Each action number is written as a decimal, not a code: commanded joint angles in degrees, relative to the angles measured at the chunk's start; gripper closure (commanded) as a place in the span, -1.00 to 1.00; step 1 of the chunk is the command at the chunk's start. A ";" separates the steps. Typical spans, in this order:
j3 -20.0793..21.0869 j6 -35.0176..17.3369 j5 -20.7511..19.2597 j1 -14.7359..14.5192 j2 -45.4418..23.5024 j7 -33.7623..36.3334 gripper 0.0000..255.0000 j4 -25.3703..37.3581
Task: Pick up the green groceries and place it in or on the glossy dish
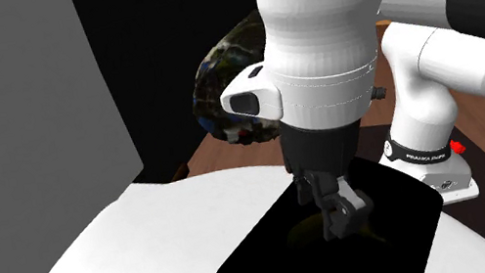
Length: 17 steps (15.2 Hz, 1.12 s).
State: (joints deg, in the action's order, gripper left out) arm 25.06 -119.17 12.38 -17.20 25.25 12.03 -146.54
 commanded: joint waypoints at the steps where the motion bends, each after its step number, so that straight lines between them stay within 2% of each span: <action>1: 0.00 0.00 0.00 0.00 0.00 0.00 -1.00 0.00; 5: 0.00 0.00 0.00 0.00 0.00 0.00 -1.00 0.00; 9: -1.44 8.03 -0.56 0.15 2.51 -0.15 -1.00 5.57; 17: -1.44 8.03 -0.56 0.15 2.51 -0.15 -1.00 5.57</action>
